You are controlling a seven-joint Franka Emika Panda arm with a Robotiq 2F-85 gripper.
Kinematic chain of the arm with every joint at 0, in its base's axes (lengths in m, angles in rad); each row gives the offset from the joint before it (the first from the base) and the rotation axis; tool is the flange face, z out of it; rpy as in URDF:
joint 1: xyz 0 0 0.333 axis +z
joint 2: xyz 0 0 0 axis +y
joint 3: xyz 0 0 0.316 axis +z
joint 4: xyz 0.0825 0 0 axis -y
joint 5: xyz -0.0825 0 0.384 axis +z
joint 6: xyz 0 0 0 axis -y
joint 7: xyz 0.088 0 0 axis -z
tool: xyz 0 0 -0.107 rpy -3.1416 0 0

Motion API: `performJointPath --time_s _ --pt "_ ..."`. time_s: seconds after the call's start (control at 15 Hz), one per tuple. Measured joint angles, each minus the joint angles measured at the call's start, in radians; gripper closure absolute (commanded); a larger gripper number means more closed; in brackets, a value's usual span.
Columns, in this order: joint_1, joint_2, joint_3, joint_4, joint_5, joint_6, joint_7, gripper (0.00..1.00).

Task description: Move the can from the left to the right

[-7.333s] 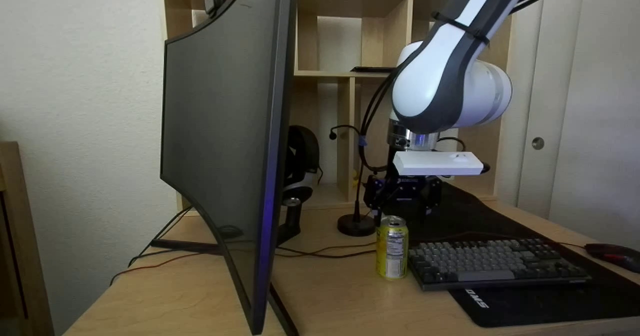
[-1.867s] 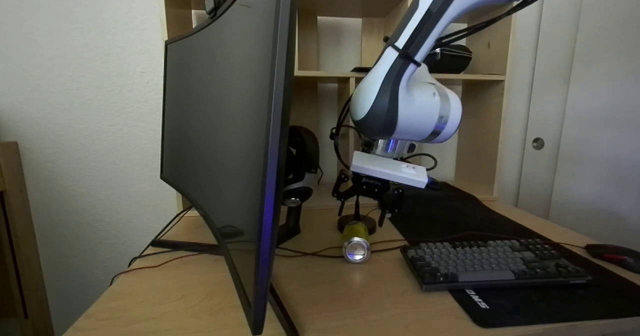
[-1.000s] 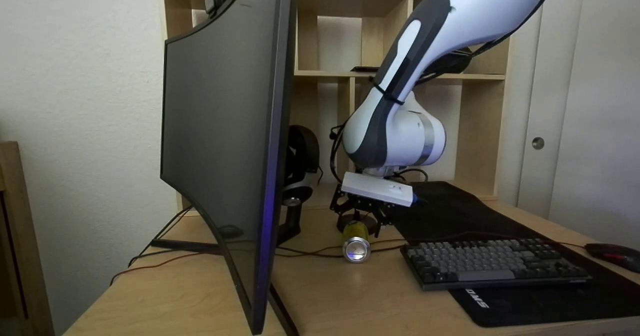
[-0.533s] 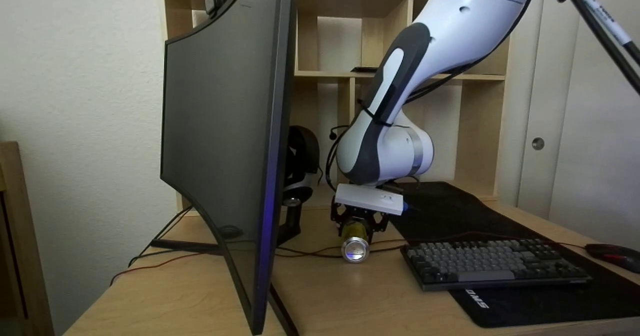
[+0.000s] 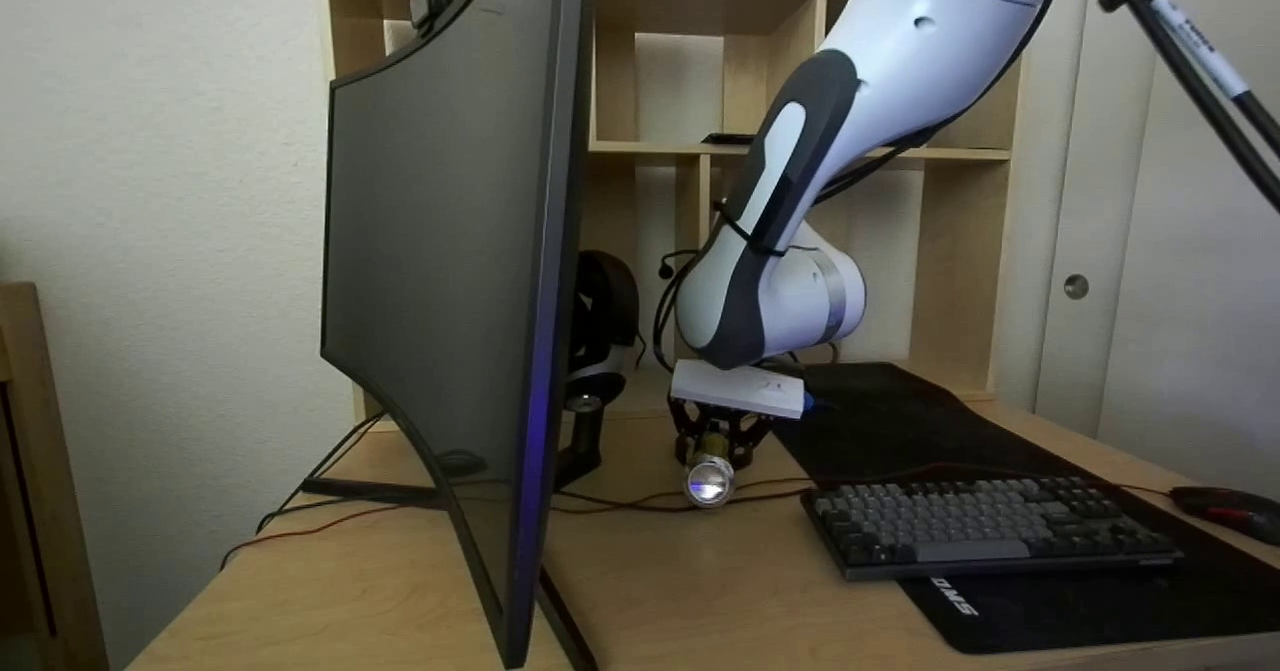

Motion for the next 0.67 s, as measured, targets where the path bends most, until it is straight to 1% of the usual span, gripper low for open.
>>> performJointPath --time_s 0.07,0.13,0.27,0.4,0.53,0.67 --pt "0.0 -0.004 0.0 -0.005 0.0 0.015 0.0 0.92" --pt "0.0 -0.011 0.001 -0.015 0.0 0.037 0.0 0.92" --pt "-0.007 -0.039 0.009 -0.061 0.005 0.108 -0.004 0.95" --pt "-0.026 -0.09 0.022 -0.133 0.025 0.184 -0.024 0.94" --pt "-0.06 -0.162 0.037 -0.217 0.057 0.236 -0.059 0.94" --pt "-0.081 -0.248 0.017 -0.303 0.072 0.264 -0.079 0.94"
